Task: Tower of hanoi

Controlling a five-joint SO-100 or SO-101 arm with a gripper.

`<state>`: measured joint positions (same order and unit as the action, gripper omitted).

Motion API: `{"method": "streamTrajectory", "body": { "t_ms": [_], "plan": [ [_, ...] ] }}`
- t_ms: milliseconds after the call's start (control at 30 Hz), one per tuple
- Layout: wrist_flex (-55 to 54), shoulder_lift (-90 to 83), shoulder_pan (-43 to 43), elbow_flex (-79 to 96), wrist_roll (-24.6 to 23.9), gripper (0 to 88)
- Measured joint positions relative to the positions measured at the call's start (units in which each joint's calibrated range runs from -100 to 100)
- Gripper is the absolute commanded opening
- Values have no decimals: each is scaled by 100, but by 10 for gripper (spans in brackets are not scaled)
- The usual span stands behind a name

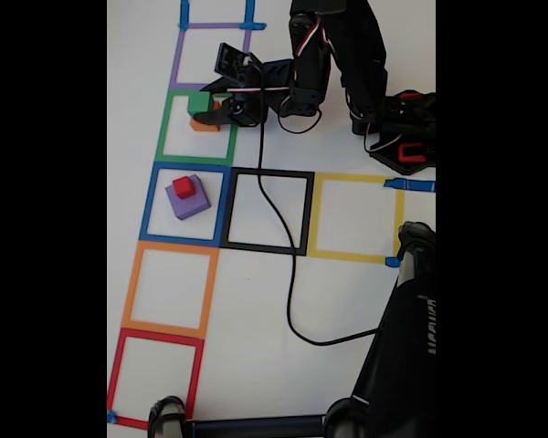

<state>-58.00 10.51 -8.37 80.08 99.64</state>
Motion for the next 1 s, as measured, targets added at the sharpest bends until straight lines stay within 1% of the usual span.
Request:
{"method": "streamTrajectory", "body": {
  "t_ms": [400, 533, 633, 767, 900, 1000],
  "plan": [
    [32, -186, 164, 142, 0, 60],
    [492, -768, 269, 186, 0, 60],
    [1137, -1393, 339, 186, 0, 59],
    [2338, -2491, 386, 186, 0, 57],
    [3990, -3748, 374, 44, 18, 57],
    [5425, -4601, 339, -407, 36, 57]
  ]
}}
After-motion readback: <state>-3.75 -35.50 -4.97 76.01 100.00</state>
